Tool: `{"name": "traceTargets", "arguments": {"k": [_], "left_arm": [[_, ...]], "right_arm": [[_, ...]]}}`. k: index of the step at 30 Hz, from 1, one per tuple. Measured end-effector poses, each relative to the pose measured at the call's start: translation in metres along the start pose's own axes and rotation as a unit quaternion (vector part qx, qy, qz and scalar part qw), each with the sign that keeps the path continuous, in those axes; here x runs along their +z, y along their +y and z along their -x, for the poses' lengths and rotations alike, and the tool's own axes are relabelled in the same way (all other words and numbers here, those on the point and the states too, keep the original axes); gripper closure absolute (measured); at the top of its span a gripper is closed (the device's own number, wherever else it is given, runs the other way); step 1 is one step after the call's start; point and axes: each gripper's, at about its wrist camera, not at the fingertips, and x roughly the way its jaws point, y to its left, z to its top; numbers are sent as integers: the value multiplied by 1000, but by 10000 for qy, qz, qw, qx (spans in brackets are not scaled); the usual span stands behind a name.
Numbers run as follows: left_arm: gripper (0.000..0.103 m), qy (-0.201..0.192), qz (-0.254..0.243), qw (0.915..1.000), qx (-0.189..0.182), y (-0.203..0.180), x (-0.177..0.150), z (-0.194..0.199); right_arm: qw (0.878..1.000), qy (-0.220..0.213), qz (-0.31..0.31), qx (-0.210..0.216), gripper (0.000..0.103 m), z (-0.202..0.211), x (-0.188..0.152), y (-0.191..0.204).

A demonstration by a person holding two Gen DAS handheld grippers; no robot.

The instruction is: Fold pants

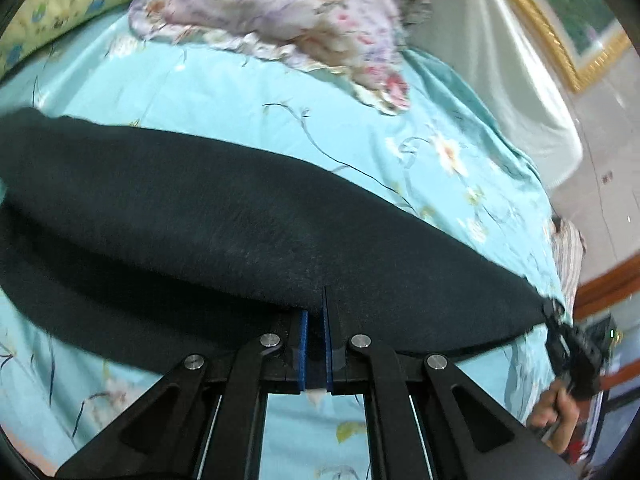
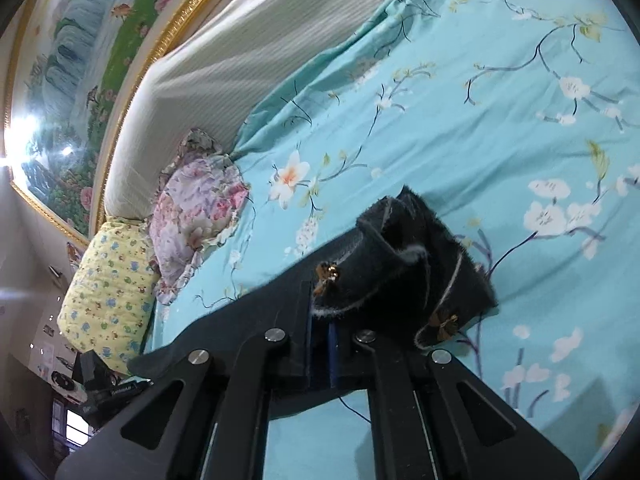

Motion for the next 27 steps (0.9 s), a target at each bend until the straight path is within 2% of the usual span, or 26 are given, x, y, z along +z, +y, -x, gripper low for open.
{"name": "traceTargets", "arguments": {"k": [4,8,12,17,20,24,27], "left_arm": [[99,93,-152,9998,36,-3,-16,-6],[99,361,-42,9993,96,9,-29,-26],[98,337,-109,9993,121,14,-37,-32],[90,353,-217,9990,166,14,-34,-29],[86,341,-215,9990,177,15,-33,-26],[74,283,-147,9992,220,26,-40,-9],[69,190,-40,9993,328,41,-44,5]], "right_arm": [[9998,36,208,-51,96,7,9,-3],[9993,218,216,-199,96,-4,6,-14],[9982,345,130,-476,96,-16,-3,-30],[9979,361,48,-540,92,-17,-7,-37],[9953,311,292,-869,81,-9,-8,-30],[9923,166,487,-1129,56,5,-9,-15],[9884,-66,693,-1349,53,17,-11,0]]}}
